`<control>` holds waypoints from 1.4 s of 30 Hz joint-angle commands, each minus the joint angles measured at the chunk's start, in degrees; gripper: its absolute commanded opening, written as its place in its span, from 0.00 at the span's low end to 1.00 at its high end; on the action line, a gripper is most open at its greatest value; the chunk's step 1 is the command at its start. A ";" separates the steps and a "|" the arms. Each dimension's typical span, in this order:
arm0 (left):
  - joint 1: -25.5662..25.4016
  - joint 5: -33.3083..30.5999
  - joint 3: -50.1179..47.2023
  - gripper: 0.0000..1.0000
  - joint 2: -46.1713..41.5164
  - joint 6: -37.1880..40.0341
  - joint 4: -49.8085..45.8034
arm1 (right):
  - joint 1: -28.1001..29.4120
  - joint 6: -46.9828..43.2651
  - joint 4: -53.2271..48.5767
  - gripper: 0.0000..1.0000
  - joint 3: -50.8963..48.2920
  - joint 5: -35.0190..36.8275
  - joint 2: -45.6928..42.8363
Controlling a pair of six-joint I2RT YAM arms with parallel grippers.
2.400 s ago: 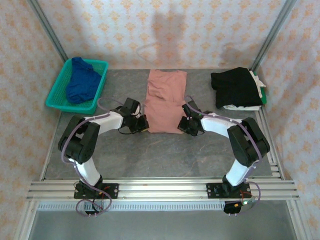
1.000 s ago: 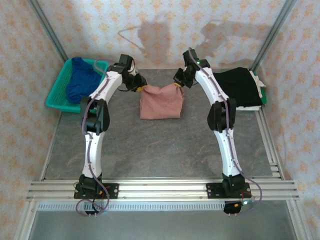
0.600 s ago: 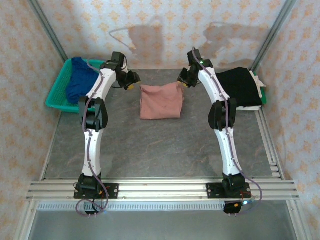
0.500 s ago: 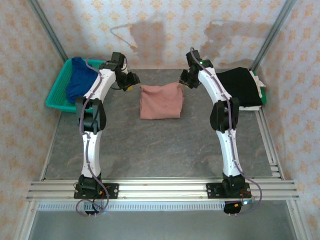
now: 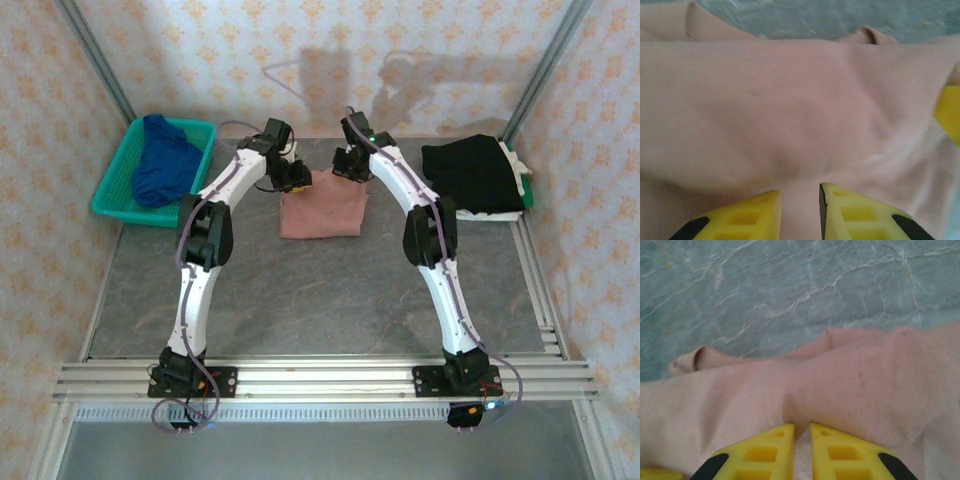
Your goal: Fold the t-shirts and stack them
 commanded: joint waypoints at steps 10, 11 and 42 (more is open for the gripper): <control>3.59 -6.24 16.49 0.37 10.83 -2.76 1.99 | -2.44 5.63 7.41 0.30 7.77 3.72 8.12; 3.74 -6.23 16.93 0.37 11.33 -2.80 1.50 | -2.63 5.87 7.21 0.35 7.95 3.28 8.29; 2.86 -0.93 18.66 0.42 15.22 2.88 -4.18 | 1.68 2.49 11.48 0.33 -48.80 9.86 -25.62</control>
